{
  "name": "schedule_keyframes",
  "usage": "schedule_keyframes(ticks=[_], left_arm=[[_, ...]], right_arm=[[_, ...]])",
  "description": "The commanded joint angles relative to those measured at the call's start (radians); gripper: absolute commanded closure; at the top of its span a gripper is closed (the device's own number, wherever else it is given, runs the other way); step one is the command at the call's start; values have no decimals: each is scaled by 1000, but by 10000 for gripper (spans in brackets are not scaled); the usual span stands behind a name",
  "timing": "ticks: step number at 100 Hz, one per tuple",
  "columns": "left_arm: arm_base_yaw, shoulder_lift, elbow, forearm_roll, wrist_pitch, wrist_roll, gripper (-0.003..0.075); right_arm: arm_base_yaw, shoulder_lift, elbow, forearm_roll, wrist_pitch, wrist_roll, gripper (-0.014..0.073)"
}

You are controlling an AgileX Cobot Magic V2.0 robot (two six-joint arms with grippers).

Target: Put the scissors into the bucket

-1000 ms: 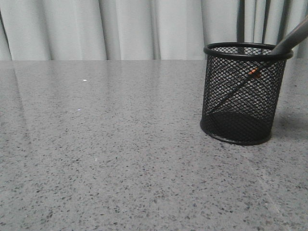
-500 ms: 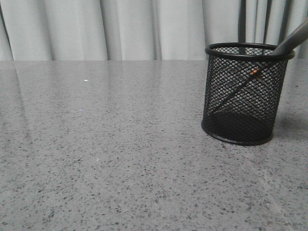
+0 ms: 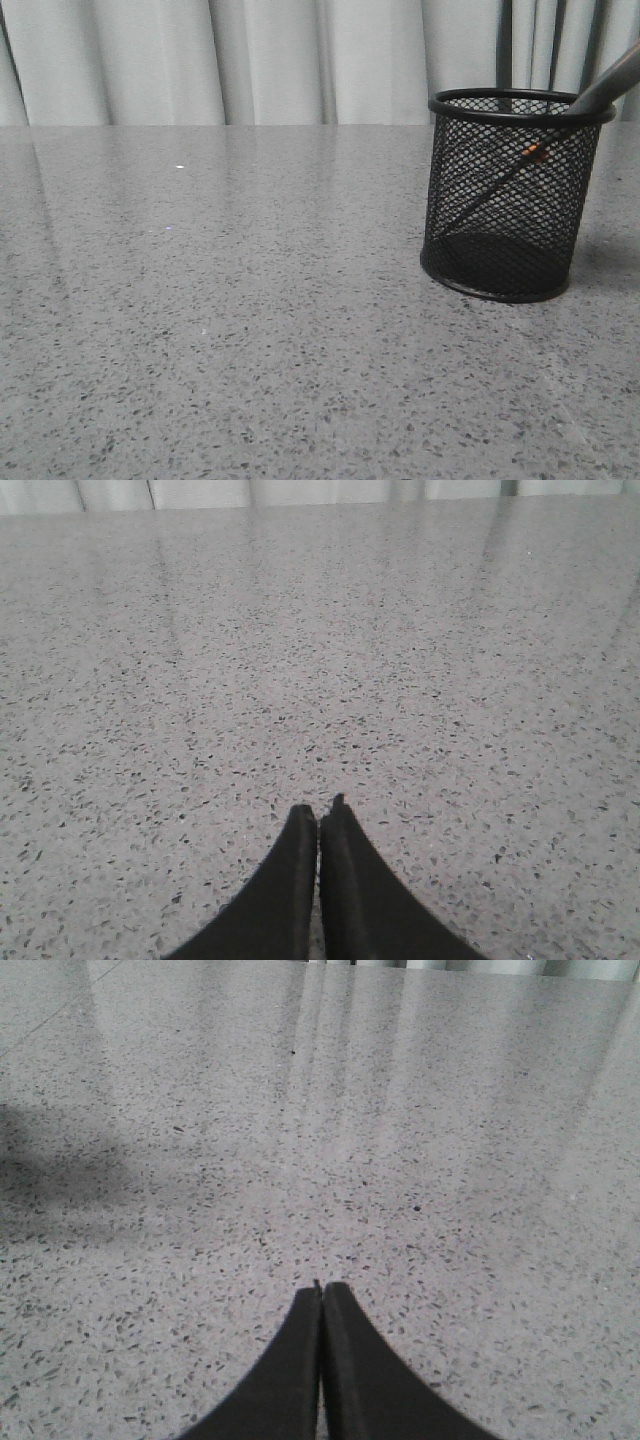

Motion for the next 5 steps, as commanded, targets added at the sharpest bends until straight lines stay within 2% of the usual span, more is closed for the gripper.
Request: schedule_keyframes(ticks=[1,5], left_arm=[[4,-26,44,-11,-65,0,740],[4,-26,44,-11,-65,0,740]], right_arm=[[-8,-19,13,-8,-34,2,643],[-8,-19,13,-8,-34,2,643]])
